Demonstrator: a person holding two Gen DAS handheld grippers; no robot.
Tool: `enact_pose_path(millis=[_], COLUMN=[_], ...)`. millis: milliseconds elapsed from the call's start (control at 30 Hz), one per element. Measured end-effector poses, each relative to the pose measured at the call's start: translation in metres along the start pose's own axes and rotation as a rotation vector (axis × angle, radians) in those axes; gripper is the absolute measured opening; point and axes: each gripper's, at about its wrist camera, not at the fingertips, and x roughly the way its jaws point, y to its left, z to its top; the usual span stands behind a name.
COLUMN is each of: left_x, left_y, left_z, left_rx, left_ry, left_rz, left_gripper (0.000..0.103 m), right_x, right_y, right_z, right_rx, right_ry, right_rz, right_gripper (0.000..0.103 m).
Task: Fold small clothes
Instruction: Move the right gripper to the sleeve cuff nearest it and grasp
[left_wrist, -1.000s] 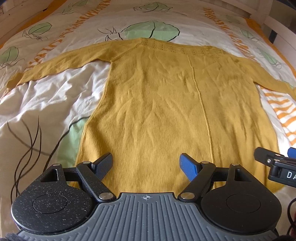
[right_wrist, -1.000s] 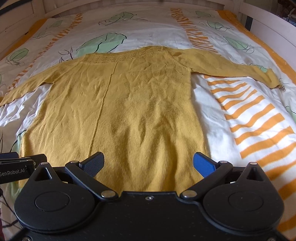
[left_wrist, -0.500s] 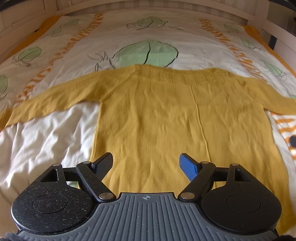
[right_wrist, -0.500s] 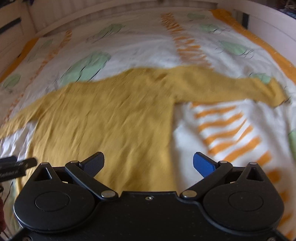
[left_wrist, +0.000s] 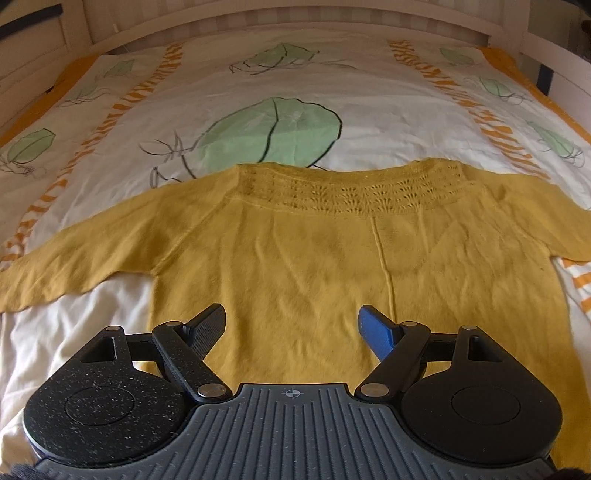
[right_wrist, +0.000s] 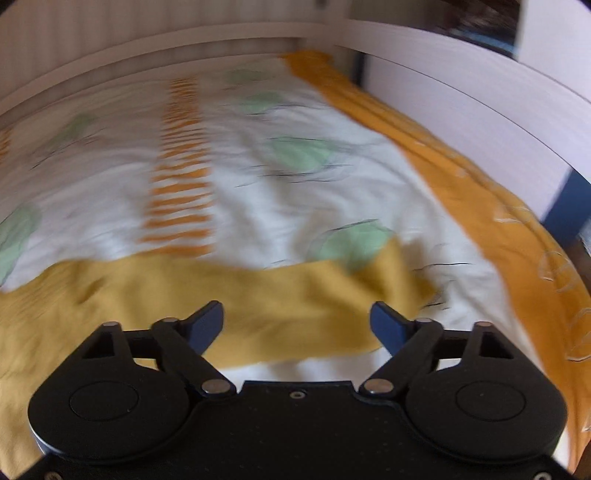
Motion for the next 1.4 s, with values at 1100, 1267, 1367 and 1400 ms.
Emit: enact_pose_path(millis=[1100,1267,1367,1400], left_x=[0.056,0.051,0.044,0.042], left_y=[-0.002,0.004,0.012,0.016], left_z=[-0.022,-0.021,-0.024,-0.026], left_rx=[0.013,0.012,0.003,0.0], left_ry=[0.069,0.085,0.087,0.084], left_rz=[-0.065,-0.096,-0.117,-0.121], left_gripper=[0.091,0.09,0.089,0.089], right_x=[0.075,0.022,-0.008,-0.017], right_y=[-0.116,-0.087,-0.052,-0.039], right_z=[0.018,0.052,0.07,0.075], right_rx=[0.376,0.301,0.239,0.219], right_ry=[-0.005,-0.11,-0.161,-0.176], right_rz=[-0.045,0.027,0.09,0.115], right_gripper=[0.011,0.01,0.01,0.01])
